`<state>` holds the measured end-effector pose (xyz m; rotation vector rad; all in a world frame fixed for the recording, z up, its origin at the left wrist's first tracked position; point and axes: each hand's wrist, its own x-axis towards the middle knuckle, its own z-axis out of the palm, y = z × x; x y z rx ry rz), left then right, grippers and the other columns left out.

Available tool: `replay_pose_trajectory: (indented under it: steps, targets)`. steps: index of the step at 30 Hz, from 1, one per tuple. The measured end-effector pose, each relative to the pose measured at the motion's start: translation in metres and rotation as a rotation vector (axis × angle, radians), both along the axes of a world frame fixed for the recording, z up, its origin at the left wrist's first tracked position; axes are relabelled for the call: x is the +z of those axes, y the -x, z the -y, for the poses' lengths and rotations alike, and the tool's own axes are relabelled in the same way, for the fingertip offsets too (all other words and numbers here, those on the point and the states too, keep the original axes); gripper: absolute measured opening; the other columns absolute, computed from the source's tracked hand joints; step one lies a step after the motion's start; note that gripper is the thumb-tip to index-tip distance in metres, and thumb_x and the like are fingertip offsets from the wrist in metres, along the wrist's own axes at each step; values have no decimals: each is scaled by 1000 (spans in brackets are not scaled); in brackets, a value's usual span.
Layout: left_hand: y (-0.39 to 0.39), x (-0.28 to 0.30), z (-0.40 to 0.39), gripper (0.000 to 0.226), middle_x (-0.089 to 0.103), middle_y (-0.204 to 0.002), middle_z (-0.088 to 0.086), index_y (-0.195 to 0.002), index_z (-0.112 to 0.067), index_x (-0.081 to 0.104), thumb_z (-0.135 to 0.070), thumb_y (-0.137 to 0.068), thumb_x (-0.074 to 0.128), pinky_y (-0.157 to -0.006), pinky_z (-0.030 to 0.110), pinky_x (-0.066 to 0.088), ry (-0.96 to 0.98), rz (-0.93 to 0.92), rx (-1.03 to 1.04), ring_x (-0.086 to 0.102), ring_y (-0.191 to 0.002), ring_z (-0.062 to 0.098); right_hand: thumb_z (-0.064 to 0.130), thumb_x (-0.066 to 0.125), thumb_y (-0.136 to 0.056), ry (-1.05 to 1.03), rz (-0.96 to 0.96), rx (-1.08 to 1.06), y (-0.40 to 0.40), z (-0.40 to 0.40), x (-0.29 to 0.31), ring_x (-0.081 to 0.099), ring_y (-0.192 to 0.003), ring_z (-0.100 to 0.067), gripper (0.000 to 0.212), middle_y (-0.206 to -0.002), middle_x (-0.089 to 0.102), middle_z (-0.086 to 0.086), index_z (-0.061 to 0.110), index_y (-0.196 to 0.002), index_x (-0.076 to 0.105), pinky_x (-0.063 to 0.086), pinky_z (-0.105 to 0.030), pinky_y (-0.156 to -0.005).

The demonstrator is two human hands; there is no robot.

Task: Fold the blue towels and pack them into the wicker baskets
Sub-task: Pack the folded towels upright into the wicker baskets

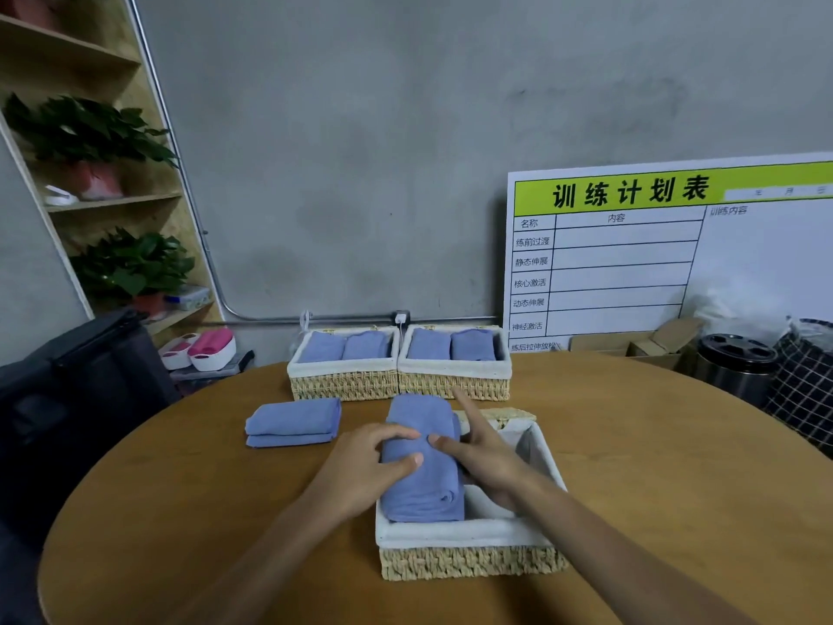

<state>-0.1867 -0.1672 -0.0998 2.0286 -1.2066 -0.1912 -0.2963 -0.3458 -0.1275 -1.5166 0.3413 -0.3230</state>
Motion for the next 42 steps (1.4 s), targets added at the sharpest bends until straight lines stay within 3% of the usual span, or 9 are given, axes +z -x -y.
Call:
replay_pose_trajectory:
  steps: [8,11,15,19,23,26,34,38,42]
  targets:
    - [-14,-18,6,55,30,-140,-28,-119,-45,63,-75,-73,50,-104,29,39,-176,190,-28,39,-125,0,29,73,-89,169,-50,65,-3,-3,-21,54,-117,13,86,-141,41,23,39,-152,16,51,-25,-96]
    - [-11,-29,8,54,29,-137,-29,-118,-48,59,-75,-73,48,-101,34,39,-269,297,-30,37,-122,3,35,73,-88,260,-131,94,-4,-1,-26,31,-140,1,91,-151,27,18,39,-152,9,40,-19,-107]
    - [-11,-30,9,52,32,-133,-30,-118,-46,57,-74,-75,51,-94,35,44,-354,238,-62,51,-112,3,19,62,-98,481,-263,120,-5,0,-25,47,-120,-1,90,-146,41,8,35,-156,-5,41,-7,-80]
    - [-7,-24,15,52,30,-137,-25,-127,-37,54,-61,-82,64,-82,35,49,-476,223,-123,59,-93,9,21,64,-95,715,-319,105,-5,-1,-20,53,-68,-7,98,-74,56,2,31,-156,-12,37,-15,-57]
    - [-19,-16,15,72,32,-145,-20,-141,-35,48,-64,-78,67,-87,33,48,-577,309,-196,54,-115,9,35,68,-91,1024,-340,143,3,1,-6,59,-105,-27,100,-122,54,-8,42,-155,-9,47,-34,-80]
    - [-29,-11,18,89,24,-154,-18,-151,-30,39,-61,-73,69,-99,33,45,-561,330,-234,45,-130,11,48,68,-86,1364,-231,98,14,14,4,59,-107,-22,75,-131,38,5,38,-148,27,49,-35,-75]
    - [-27,-12,35,98,17,-161,-15,-158,-31,24,-60,-78,73,-107,29,40,-765,279,-292,37,-139,12,42,69,-89,1141,-226,347,5,30,-18,43,-133,-12,64,-148,40,10,18,-146,50,38,-26,-106]
    - [-26,-10,42,100,27,-155,-14,-158,-31,24,-64,-76,72,-94,26,41,-822,347,-302,45,-130,14,65,67,-76,1011,-253,359,8,32,-15,42,-131,-8,82,-144,43,10,19,-143,52,36,-19,-105]
    - [-22,-13,41,98,32,-150,-14,-156,-34,29,-69,-73,69,-90,30,44,-815,444,-288,52,-122,17,49,79,-78,1082,-285,370,6,29,-18,47,-126,-14,77,-141,43,6,14,-141,53,43,-29,-102]
